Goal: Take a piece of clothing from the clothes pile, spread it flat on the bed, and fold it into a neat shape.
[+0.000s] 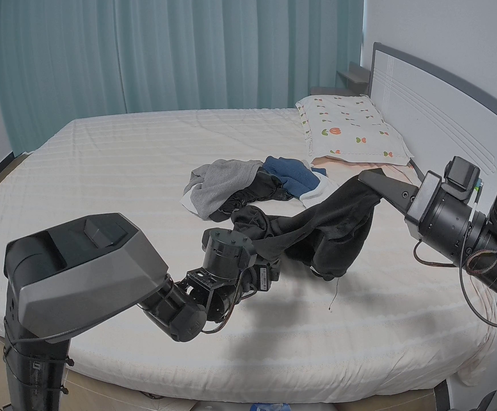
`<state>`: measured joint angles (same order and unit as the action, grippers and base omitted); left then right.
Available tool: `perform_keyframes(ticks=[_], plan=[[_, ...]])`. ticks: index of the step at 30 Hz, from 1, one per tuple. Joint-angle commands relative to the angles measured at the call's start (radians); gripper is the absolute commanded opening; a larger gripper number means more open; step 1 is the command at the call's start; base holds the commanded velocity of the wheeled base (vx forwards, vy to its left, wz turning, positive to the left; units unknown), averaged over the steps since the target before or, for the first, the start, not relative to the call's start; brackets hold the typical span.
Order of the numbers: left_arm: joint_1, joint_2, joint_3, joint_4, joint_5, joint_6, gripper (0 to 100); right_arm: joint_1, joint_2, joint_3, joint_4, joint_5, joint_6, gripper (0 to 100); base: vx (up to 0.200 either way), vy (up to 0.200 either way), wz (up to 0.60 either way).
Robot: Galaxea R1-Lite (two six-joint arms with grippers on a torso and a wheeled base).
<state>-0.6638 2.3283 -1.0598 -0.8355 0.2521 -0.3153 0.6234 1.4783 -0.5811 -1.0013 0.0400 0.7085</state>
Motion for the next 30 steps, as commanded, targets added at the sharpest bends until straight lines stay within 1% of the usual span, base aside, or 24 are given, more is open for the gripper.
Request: perform_keyframes(ticks=[1, 4, 8, 10, 12, 13, 14, 15, 17, 22, 23, 26, 29, 30], plan=[[-0.003, 0.082, -0.1, 0.0, 0.039, -0.024, 100, -0.001, -0.039, -0.011, 0.0, 0.003, 0.0, 0, 0.0, 0.0, 0.0], [-0.003, 0.108, -0.138, 0.0, 0.058, -0.034, 100, -0.005, -0.042, -0.013, -0.002, 0.004, 0.0, 0, 0.0, 0.0, 0.0], [0.001, 0.154, -0.184, 0.007, 0.062, -0.041, 100, -0.024, -0.059, -0.034, -0.002, 0.041, 0.0, 0, 0.0, 0.0, 0.0], [0.007, 0.19, -0.22, 0.01, 0.064, -0.042, 100, -0.059, -0.062, -0.051, -0.002, 0.075, 0.003, 0, 0.0, 0.0, 0.0], [0.01, 0.206, -0.238, 0.013, 0.062, -0.044, 100, -0.08, -0.061, -0.059, -0.002, 0.089, 0.003, 0, 0.0, 0.0, 0.0], [0.018, 0.226, -0.264, 0.024, 0.062, -0.045, 100, -0.11, -0.053, -0.068, -0.002, 0.104, 0.006, 0, 0.0, 0.0, 0.0], [0.021, 0.232, -0.27, 0.027, 0.064, -0.045, 100, -0.119, -0.052, -0.072, -0.002, 0.109, 0.008, 0, 0.0, 0.0, 0.0], [0.03, 0.255, -0.302, 0.041, 0.064, -0.045, 100, -0.148, -0.046, -0.083, -0.002, 0.127, 0.009, 0, 0.0, 0.0, 0.0], [0.041, 0.283, -0.347, 0.056, 0.062, -0.045, 100, -0.171, -0.039, -0.086, -0.002, 0.149, 0.009, 0, 0.0, 0.0, 0.0], [0.055, 0.338, -0.404, 0.081, 0.061, -0.044, 100, -0.217, 0.01, -0.088, -0.003, 0.155, 0.009, 0, 0.0, 0.0, 0.0], [0.056, 0.345, -0.414, 0.081, 0.061, -0.045, 0, -0.226, 0.019, -0.088, -0.003, 0.156, 0.009, 0, 0.0, 0.0, 0.0], [0.061, 0.359, -0.436, 0.081, 0.061, -0.048, 0, -0.251, 0.043, -0.088, -0.003, 0.158, 0.011, 0, 0.0, 0.0, 0.0], [0.061, 0.353, -0.422, 0.079, 0.061, -0.062, 0, -0.26, 0.063, -0.089, -0.003, 0.158, 0.012, 0, 0.0, 0.0, 0.0], [0.061, 0.347, -0.388, 0.073, 0.061, -0.088, 0, -0.266, 0.083, -0.092, -0.005, 0.158, 0.011, 0, 0.0, 0.0, 0.0]])
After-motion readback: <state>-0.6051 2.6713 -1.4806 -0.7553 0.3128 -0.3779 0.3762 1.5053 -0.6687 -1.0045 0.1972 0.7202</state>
